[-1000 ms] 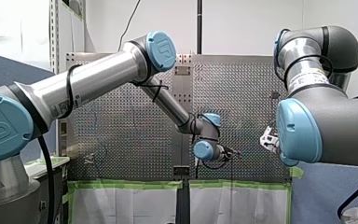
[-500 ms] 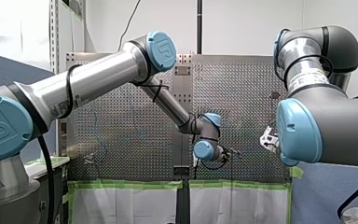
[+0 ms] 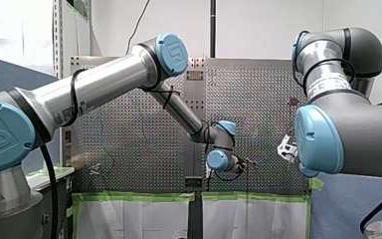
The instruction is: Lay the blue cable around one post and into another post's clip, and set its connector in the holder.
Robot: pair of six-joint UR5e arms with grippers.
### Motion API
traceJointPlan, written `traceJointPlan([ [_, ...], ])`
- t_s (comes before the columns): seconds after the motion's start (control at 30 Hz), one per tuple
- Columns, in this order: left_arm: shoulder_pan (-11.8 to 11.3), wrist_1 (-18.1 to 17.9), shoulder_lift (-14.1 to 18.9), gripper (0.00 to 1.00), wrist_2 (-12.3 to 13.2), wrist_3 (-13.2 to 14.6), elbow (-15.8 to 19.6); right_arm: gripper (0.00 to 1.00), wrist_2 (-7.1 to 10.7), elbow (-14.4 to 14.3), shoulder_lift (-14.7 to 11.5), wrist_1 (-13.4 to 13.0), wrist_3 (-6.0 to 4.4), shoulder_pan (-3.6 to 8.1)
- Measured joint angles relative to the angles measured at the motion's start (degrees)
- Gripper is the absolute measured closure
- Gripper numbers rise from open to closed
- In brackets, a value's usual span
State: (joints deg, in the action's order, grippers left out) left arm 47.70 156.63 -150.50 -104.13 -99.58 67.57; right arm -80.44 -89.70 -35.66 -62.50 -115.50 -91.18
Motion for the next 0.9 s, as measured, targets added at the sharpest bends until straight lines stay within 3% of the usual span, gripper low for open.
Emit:
traceJointPlan([
  [0.27,-0.01,0.19,0.01,0.00,-0.25,0.09,0.00,1.00,0.09,0.00,0.00,0.00,0.00,0.01],
  [0.47,0.25,0.97,0.95,0.00,-2.33,1.28,1.25,1.00,0.10,0.00,0.00,0.00,0.00,0.01],
  [0.7,0.54,-1.65,4.07,0.00,-3.69,1.95,4.42,1.00,0.12,0.00,0.00,-0.11,-0.03,0.00],
  [0.9,1.25,-4.62,7.05,0.00,-4.53,-0.24,7.40,1.00,0.18,-0.01,0.00,-0.27,-0.29,-0.01],
])
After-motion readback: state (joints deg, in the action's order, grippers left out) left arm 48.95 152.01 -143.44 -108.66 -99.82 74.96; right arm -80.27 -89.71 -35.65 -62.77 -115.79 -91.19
